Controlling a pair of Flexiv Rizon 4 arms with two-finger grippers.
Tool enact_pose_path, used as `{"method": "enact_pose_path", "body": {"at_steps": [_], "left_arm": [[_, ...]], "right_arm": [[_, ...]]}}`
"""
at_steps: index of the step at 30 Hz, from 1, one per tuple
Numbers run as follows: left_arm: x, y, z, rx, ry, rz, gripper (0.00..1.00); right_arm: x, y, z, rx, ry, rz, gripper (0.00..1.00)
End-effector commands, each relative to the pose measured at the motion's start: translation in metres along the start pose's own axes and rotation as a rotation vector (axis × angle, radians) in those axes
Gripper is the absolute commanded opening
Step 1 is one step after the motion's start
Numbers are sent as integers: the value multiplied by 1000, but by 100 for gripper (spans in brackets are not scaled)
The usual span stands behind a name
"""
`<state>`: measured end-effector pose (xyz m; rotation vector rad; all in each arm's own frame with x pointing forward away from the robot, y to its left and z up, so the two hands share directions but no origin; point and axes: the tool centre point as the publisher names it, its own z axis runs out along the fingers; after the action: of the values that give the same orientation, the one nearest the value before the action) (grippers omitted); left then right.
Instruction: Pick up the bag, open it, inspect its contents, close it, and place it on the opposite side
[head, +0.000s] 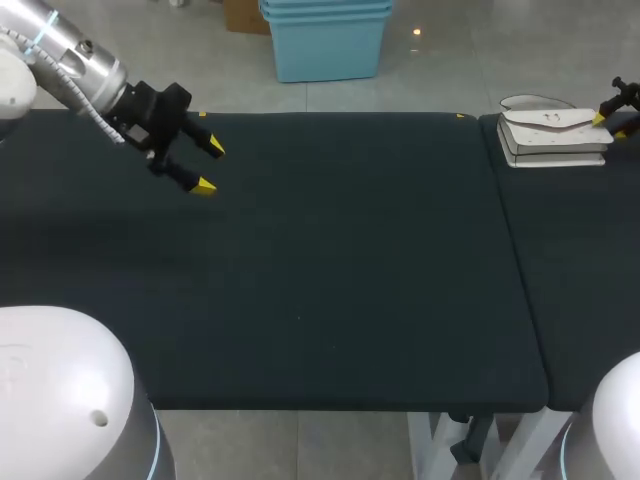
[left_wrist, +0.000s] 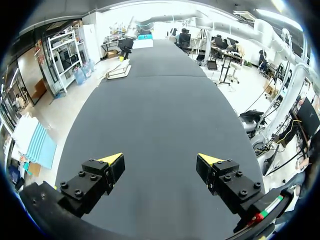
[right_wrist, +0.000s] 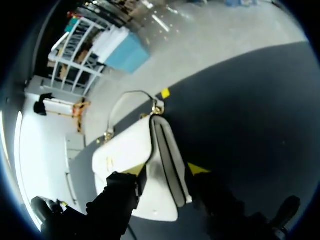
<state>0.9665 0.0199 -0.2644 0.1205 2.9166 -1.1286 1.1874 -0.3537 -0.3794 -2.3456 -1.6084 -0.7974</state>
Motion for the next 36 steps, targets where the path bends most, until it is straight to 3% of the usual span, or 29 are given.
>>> {"method": "enact_pose_path", "body": {"at_steps": [1, 11, 16, 18, 36], "left_arm": [[0, 1, 1, 3, -1, 1, 100], [0, 1, 1, 3, -1, 1, 100], [0, 1, 1, 3, -1, 1, 100], [0, 1, 1, 3, -1, 1, 100], [0, 1, 1, 3, -1, 1, 100]], "right_arm": [[-4, 10, 7, 334, 17, -2, 42], [3, 2, 10, 400, 28, -28, 36], [3, -1, 7, 417, 43, -29, 20], [4, -2, 6, 425, 45, -30, 0], [16, -24, 5, 499, 138, -50, 0]]}}
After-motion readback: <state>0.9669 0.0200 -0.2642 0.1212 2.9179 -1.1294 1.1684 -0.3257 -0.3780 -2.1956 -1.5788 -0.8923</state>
